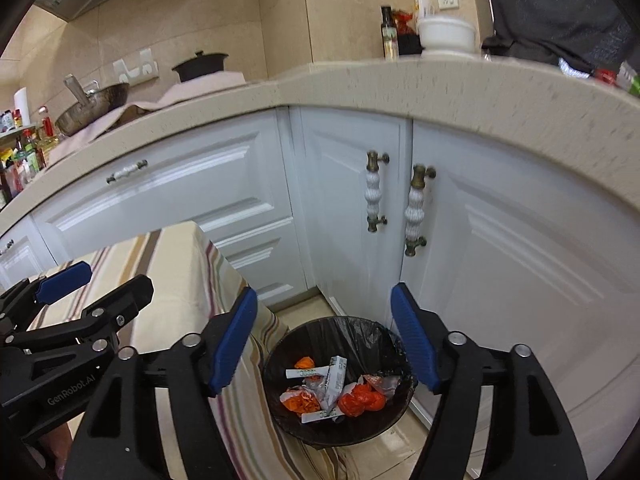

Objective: Collect trash

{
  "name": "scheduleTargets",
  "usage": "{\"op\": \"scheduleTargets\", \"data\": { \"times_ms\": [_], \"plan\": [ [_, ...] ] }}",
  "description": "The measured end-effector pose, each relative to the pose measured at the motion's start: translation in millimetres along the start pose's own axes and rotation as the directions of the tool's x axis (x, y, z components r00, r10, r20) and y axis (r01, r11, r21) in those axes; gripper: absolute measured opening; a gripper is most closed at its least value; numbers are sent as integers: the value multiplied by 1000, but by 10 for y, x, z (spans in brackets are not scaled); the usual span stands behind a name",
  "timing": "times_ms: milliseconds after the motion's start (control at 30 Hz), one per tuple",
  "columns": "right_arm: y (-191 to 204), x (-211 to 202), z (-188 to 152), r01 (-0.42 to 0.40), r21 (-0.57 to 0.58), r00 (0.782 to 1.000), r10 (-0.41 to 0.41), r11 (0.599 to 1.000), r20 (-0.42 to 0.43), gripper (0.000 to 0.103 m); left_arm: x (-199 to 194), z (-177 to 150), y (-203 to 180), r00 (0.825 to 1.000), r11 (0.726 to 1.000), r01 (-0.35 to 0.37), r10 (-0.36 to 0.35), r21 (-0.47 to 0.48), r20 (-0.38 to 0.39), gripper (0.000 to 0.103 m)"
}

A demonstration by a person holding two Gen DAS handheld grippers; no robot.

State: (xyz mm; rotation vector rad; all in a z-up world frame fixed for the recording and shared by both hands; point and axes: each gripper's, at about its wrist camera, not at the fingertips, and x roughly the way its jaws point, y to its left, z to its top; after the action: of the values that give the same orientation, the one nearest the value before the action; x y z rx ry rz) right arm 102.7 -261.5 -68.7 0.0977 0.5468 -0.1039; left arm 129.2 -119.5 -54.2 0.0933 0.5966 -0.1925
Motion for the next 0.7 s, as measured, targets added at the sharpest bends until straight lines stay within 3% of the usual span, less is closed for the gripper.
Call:
{"op": "scheduleTargets", "data": {
  "times_ms": [200, 433, 700],
  "plan": [
    [109, -370, 9, -5, -5, 999, 6, 1000, 50, 77, -378, -40, 142, 999, 1000, -27, 27, -5, 41, 90],
    [246, -717, -29, -2, -38, 997, 5, 999, 72, 79, -845, -81, 314, 993, 998, -61, 63, -20, 100, 94],
    [364, -1090, -88, 4, -65, 994, 3, 998, 108, 82, -1191, -171, 468, 991, 997, -62, 68, -52, 118, 95]
  ]
}}
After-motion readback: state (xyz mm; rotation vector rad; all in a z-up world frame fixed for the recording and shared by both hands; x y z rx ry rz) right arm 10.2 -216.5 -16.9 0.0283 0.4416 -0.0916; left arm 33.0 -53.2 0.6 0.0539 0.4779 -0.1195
